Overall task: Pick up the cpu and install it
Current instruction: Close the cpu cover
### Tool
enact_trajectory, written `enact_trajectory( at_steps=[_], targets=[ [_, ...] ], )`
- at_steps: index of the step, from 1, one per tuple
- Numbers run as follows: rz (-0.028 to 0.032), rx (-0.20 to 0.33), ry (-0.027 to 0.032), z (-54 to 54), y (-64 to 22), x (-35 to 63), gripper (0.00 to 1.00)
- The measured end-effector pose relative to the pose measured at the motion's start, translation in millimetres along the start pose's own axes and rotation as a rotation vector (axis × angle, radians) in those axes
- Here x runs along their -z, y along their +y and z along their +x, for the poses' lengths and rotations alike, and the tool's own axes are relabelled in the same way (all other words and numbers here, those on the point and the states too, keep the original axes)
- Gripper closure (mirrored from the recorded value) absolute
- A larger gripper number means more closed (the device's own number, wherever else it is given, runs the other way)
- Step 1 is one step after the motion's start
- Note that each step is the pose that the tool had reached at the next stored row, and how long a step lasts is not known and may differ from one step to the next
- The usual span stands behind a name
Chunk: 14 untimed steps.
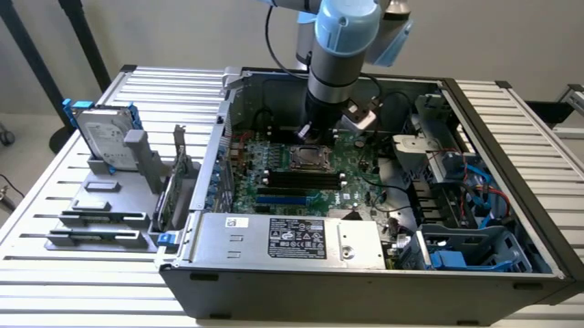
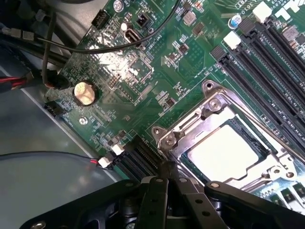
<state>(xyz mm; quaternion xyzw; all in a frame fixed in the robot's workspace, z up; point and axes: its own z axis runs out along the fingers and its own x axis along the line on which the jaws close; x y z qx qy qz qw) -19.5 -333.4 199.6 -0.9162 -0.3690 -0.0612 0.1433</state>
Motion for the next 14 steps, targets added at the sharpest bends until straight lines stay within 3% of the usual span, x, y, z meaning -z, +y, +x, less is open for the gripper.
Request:
enact_trajectory(
  at_steps=[6, 14],
  targets=[
    [0.0069, -0.003, -0.0072, -1.1, 1.3, 13.9, 0.89],
    [0.0122, -0.006, -0.013, -13.6, 12.6, 29.8, 0.89]
  ],
)
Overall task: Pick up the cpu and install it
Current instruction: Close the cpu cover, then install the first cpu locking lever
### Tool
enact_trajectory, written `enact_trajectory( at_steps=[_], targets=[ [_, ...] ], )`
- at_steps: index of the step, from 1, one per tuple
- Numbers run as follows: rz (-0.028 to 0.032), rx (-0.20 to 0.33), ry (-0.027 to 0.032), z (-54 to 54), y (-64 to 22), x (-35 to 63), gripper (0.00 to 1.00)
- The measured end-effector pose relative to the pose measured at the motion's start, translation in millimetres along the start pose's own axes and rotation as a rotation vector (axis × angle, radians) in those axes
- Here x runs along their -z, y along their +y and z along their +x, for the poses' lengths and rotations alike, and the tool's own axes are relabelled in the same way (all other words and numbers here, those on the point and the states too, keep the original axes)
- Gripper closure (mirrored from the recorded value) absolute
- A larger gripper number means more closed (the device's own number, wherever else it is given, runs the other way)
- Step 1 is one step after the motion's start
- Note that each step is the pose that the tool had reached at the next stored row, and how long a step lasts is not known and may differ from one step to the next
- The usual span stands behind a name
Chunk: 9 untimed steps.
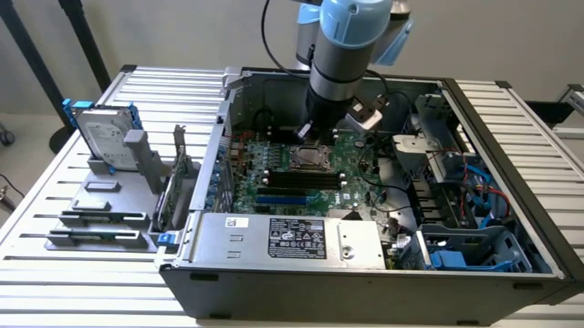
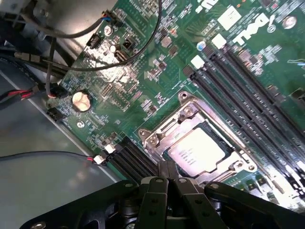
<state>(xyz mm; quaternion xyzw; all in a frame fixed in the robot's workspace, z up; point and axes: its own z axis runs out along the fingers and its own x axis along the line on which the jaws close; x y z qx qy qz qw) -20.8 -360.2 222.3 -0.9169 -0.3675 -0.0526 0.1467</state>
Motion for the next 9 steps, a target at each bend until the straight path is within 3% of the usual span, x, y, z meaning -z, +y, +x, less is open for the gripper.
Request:
enact_trajectory(
  at_steps=[5, 9],
  targets=[
    [0.0005, 0.0, -0.0006, -9.6, 4.3, 10.0, 0.89],
    [0.0006, 0.0, -0.0005, -20.4, 3.1, 13.7, 0.89]
  ],
)
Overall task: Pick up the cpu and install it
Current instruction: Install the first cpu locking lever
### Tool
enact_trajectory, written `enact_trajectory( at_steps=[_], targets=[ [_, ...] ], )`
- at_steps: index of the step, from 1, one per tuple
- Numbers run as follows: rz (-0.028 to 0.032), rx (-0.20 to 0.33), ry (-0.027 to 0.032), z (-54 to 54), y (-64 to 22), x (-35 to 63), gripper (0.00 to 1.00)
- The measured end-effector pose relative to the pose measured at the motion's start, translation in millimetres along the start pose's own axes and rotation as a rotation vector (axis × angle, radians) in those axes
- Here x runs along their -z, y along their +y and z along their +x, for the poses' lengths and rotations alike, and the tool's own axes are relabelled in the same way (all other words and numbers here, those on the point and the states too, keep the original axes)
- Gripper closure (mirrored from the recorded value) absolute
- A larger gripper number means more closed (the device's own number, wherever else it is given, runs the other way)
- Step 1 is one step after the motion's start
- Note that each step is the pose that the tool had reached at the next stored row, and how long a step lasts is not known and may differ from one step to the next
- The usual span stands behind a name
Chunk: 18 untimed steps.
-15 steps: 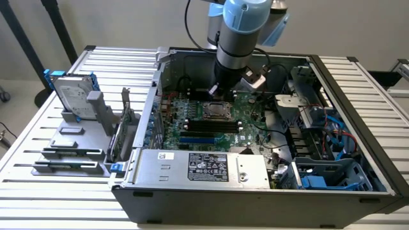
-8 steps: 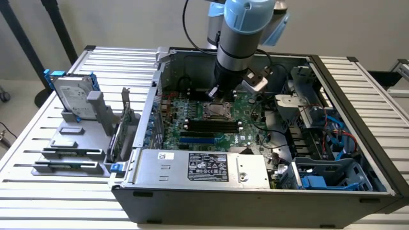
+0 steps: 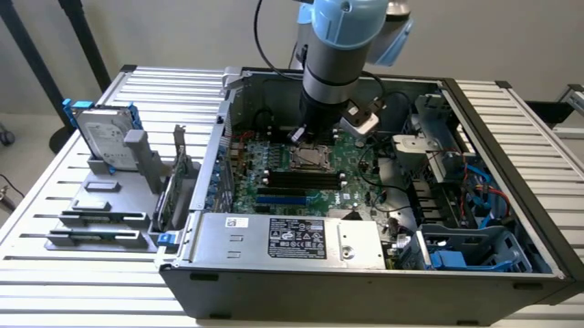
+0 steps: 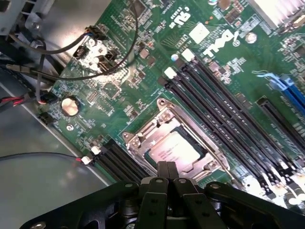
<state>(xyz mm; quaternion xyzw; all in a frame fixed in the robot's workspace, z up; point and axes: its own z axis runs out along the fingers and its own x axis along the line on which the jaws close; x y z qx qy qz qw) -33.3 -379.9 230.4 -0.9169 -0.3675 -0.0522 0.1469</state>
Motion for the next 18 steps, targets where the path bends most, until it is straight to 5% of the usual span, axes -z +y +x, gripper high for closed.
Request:
enact_trajectory(
  at_steps=[8, 18],
  targets=[
    [0.0, 0.0, -0.0001, -20.7, -1.6, 8.4, 0.89],
    [0.0004, 0.0, -0.0005, -37.2, 5.9, 31.2, 0.89]
  ],
)
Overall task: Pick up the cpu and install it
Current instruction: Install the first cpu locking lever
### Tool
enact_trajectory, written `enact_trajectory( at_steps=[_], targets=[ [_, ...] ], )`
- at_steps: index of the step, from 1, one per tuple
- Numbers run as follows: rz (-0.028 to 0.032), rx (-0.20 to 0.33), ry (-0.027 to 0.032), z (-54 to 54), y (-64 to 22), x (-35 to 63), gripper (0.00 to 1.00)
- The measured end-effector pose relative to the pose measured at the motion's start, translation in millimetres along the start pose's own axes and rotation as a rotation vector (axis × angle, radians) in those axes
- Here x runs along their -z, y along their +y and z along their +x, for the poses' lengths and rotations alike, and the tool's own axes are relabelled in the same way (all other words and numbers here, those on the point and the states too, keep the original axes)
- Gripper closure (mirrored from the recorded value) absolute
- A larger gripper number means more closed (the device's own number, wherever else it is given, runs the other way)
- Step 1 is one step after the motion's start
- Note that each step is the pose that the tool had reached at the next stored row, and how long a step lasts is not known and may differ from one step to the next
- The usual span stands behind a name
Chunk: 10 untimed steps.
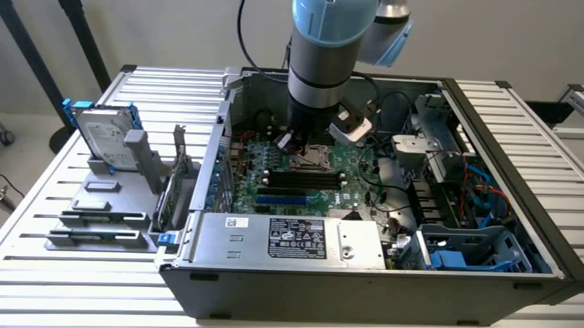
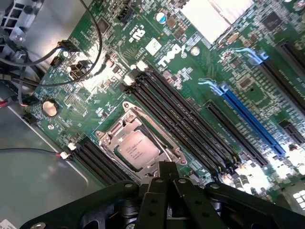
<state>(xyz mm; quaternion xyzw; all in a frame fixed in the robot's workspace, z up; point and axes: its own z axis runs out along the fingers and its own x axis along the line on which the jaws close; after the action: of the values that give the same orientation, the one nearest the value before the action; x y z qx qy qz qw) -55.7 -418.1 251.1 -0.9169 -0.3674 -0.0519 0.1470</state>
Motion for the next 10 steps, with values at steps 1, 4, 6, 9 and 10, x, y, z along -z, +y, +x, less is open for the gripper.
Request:
enact_trajectory(
  at_steps=[1, 4, 6, 9, 10],
  targets=[
    [0.0004, 0.0, -0.0007, -1.6, 0.4, 1.2, 0.89],
    [0.0024, -0.001, -0.0026, -5.4, 0.2, 2.0, 0.89],
    [0.0032, -0.001, -0.0032, -6.8, -0.8, 1.9, 0.89],
    [0.0043, -0.002, -0.0045, -8.9, -2.5, 1.6, 0.89],
    [0.0044, -0.002, -0.0047, -9.7, -3.0, 1.3, 0.89]
  ],
)
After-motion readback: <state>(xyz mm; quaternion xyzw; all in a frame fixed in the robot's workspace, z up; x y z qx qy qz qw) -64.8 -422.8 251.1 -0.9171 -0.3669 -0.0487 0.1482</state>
